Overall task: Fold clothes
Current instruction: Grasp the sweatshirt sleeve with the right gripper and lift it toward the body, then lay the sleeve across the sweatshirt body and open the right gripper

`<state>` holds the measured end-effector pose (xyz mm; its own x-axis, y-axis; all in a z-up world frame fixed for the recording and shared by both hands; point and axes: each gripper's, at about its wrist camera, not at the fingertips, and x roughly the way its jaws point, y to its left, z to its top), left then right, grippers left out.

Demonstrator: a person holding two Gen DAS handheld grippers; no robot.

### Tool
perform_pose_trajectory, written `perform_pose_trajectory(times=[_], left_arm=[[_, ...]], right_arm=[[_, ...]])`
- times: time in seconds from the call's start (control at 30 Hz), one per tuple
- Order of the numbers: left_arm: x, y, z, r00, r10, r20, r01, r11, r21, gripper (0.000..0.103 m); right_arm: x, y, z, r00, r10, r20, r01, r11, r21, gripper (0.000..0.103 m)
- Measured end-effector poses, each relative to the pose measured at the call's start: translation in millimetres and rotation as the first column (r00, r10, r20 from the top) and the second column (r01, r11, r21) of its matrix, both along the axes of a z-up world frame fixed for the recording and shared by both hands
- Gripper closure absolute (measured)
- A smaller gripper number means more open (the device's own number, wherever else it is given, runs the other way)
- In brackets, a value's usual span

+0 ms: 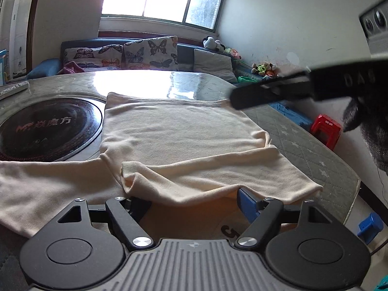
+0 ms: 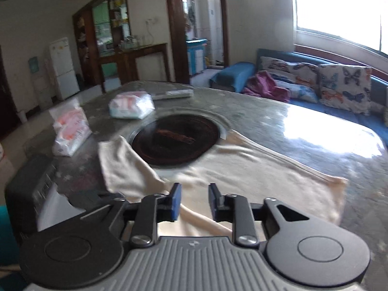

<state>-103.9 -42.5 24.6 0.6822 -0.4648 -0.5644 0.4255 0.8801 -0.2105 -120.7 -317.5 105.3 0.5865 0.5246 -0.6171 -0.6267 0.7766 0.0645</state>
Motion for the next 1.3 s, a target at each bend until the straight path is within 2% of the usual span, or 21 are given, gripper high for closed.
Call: perform_pose_trajectory(times=[0.1,0.27,0.47,0.57,0.63,0.77,0.87,1.0,1.13,1.3], left_arm=[[-4.3,7.0,0.0,1.0,0.002,-0.003,-0.002,1.0,-0.01,0.024],[-4.4,21.5,6.7,0.999,0.041,-0.009,-0.041,0.999,-0.024,0.024],[-4.8,38.2,20.8,0.991,0.125,0.039,-0.125,0.992,0.002,0.026],[-4.6,41.5,25.5,0.991,0.126,0.045,-0.126,0.992,-0.006,0.031],[-3.3,36.3,24.6,0.994,0.1,0.045,-0.1,0.995,-0.006,0.038],[1.6,18.1,13.5,0.999,0.051,0.018,-0.051,0.999,0.014,0.048],[3.9,11.2,5.6,0.999,0.044,0.002,-0.044,0.999,0.031,0.05],[2.8,15.5,6.0,0.999,0.049,0.006,-0.049,0.998,0.028,0.05],[1.4,17.6,10.3,0.998,0.059,0.018,-0.059,0.998,0.036,0.05],[1.5,18.5,5.9,0.995,0.097,0.025,-0.099,0.991,0.086,0.05]], right_arm=[[-4.5,-27.6,-8.8,0.997,-0.073,0.0,0.073,0.996,-0.058,0.07],[-19.3,-80.0,-36.1,0.976,-0.205,-0.067,0.196,0.972,-0.128,0.068],[-31.5,-103.0,-65.3,0.955,-0.284,-0.088,0.267,0.949,-0.171,0.07],[-28.7,-104.6,-60.2,0.955,-0.291,-0.053,0.282,0.95,-0.133,0.07],[-25.2,-103.5,-56.7,0.956,-0.291,-0.032,0.286,0.953,-0.104,0.07],[-10.3,-85.2,-61.1,0.971,-0.239,-0.017,0.237,0.968,-0.081,0.07],[1.3,-69.0,-68.4,0.981,-0.192,-0.01,0.19,0.978,-0.081,0.07],[0.0,-63.1,-78.7,0.984,-0.175,0.014,0.175,0.974,-0.142,0.07],[-8.0,-62.6,-73.6,0.985,-0.171,0.031,0.174,0.974,-0.146,0.07],[-16.5,-52.2,-73.9,0.992,-0.121,0.032,0.125,0.98,-0.157,0.069]])
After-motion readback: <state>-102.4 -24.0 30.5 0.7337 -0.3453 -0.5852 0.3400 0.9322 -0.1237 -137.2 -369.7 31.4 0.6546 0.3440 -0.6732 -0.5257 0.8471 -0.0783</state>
